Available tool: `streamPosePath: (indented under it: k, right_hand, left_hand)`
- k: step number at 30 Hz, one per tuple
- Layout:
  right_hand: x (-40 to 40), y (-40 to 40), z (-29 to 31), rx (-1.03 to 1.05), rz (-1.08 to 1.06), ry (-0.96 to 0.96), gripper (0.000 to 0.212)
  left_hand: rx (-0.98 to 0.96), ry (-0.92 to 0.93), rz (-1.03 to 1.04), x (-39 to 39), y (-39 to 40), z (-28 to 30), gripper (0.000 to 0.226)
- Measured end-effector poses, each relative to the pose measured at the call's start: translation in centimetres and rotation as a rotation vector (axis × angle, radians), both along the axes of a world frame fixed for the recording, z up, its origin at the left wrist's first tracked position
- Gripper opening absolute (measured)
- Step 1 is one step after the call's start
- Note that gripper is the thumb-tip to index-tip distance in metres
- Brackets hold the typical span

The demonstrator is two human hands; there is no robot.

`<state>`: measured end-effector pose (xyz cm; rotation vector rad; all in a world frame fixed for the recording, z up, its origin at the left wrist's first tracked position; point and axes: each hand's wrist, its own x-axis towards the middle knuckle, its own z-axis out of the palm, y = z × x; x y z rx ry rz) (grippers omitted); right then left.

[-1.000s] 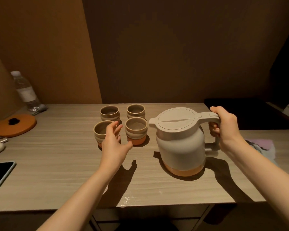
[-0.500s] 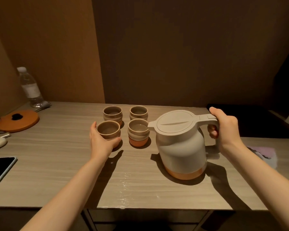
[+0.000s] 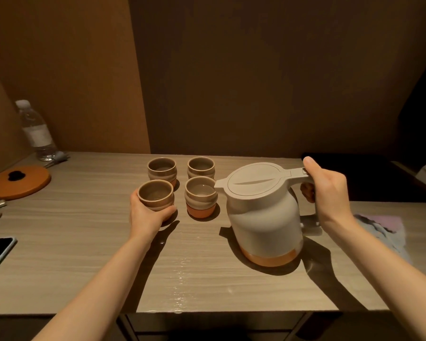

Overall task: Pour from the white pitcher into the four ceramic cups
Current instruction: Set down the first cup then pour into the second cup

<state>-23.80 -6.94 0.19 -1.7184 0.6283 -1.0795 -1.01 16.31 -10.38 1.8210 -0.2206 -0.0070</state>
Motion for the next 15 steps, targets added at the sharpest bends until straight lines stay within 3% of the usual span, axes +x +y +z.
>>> streamPosePath:
  k: [6, 15]
  right_hand:
    - [0.5, 0.2, 0.3, -0.050, -0.023, 0.007, 0.058]
    - [0.9, 0.8, 1.0, -0.064, -0.056, 0.082, 0.052]
  left_hand:
    - [-0.005, 0.001, 0.014, 0.1, 0.0, 0.0, 0.094]
    - [-0.037, -0.036, 0.044, -0.4, 0.7, 0.2, 0.092]
